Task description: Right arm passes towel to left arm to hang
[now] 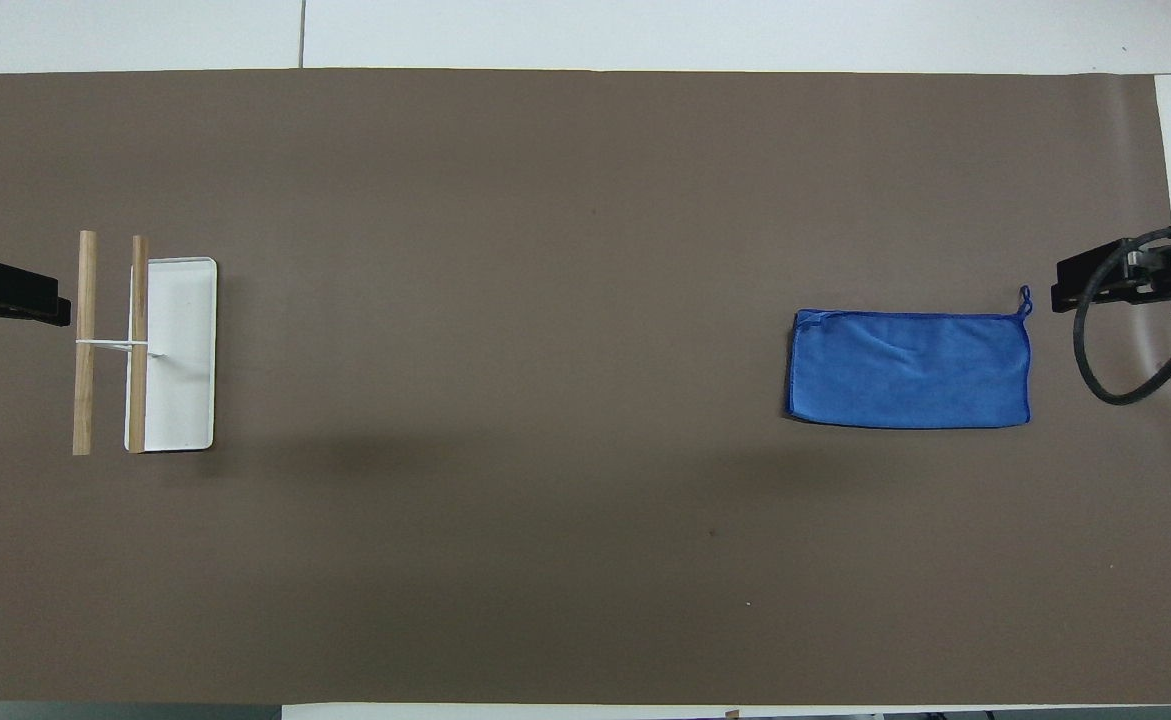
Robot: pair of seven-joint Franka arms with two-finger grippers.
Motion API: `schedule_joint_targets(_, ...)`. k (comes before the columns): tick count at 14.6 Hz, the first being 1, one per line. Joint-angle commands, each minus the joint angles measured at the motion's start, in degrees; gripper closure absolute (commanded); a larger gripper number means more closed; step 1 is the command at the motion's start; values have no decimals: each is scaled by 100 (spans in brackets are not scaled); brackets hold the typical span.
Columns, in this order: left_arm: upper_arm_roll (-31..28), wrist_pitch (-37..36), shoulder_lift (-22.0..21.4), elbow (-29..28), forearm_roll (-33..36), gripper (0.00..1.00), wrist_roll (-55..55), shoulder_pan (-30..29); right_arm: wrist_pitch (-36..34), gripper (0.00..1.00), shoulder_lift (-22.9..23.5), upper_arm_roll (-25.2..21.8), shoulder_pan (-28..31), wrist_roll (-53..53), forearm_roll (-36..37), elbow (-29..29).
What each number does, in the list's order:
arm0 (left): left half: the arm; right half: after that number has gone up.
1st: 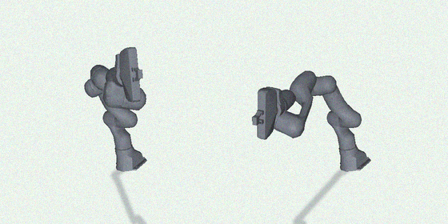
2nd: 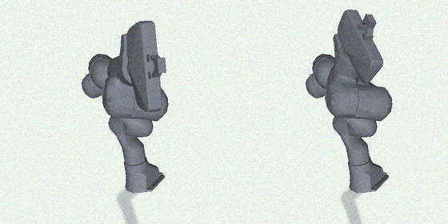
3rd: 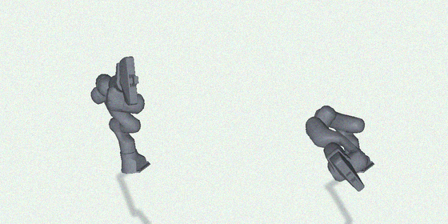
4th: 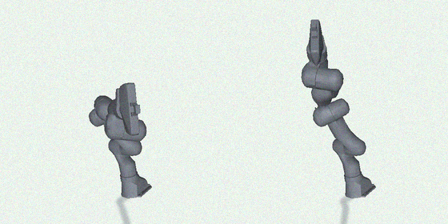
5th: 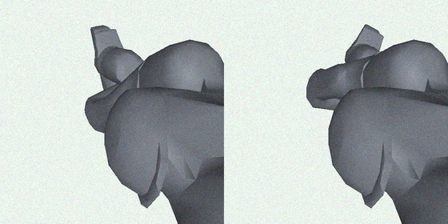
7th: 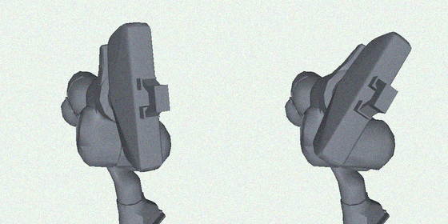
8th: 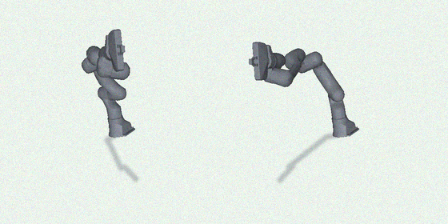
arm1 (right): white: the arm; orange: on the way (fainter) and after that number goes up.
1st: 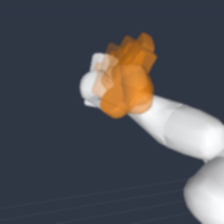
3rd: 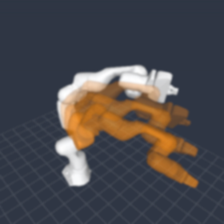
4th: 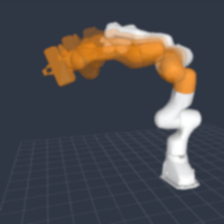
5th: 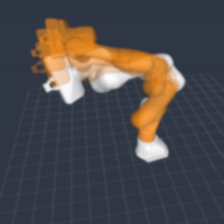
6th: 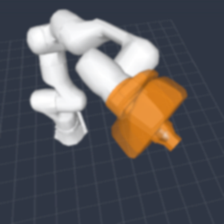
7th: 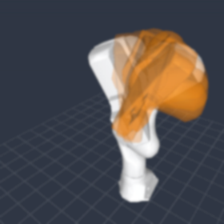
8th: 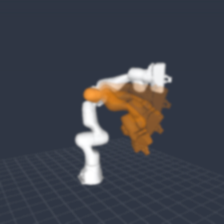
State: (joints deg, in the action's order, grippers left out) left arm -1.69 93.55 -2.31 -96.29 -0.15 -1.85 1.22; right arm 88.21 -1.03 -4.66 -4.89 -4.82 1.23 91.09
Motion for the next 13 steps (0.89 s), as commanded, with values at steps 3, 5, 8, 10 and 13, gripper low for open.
schedule_joint_targets(3,-25,14,-155,-153,94,0,-17,28,39,0,-73,-8,41,104,-52,85)
schedule_joint_targets(5,-25,14,-155,-153,94,0,-17,28,47,0,-73,-8,41,95,-70,76)
schedule_joint_targets(8,-25,5,-155,-153,85,0,-17,28,56,0,-64,-8,41,86,-79,76)
schedule_joint_targets(10,-25,5,-147,-153,94,0,-17,28,65,0,-73,-8,41,60,-79,111)
schedule_joint_targets(13,-25,5,-155,-153,94,0,-17,28,109,0,-117,-8,49,95,-79,233)
